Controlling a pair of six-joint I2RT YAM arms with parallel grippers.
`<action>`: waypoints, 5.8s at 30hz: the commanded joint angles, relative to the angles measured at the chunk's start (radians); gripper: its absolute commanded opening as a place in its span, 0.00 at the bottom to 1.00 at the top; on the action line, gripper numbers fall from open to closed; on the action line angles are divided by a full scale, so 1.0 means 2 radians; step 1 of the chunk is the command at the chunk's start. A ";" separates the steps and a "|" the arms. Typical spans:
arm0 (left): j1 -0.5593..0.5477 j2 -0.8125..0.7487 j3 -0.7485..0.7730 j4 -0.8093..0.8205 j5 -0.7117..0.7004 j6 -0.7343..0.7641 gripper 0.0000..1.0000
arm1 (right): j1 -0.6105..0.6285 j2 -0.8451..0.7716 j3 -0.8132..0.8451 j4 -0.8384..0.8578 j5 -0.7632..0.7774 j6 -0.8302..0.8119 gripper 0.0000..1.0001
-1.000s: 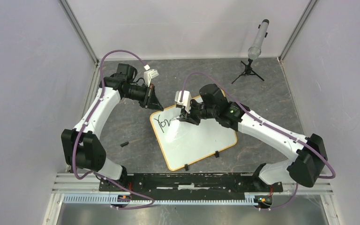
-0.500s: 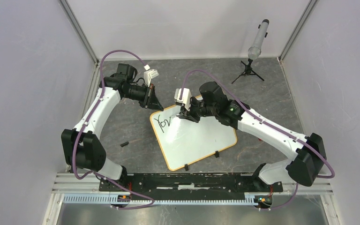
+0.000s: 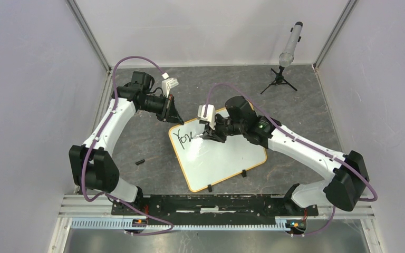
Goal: Write a sentence on the whiteboard
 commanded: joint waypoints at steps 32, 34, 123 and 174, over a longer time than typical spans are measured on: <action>-0.021 -0.005 0.003 -0.025 0.001 0.035 0.02 | -0.026 -0.026 0.033 -0.012 0.001 -0.004 0.00; -0.021 -0.005 0.005 -0.027 0.000 0.036 0.02 | -0.025 -0.022 0.038 -0.012 -0.001 -0.002 0.00; -0.028 -0.001 0.010 -0.031 -0.002 0.036 0.02 | -0.013 -0.031 -0.018 -0.010 0.024 -0.019 0.00; -0.029 0.000 0.011 -0.031 -0.004 0.038 0.02 | -0.045 -0.033 -0.005 -0.037 0.011 -0.030 0.00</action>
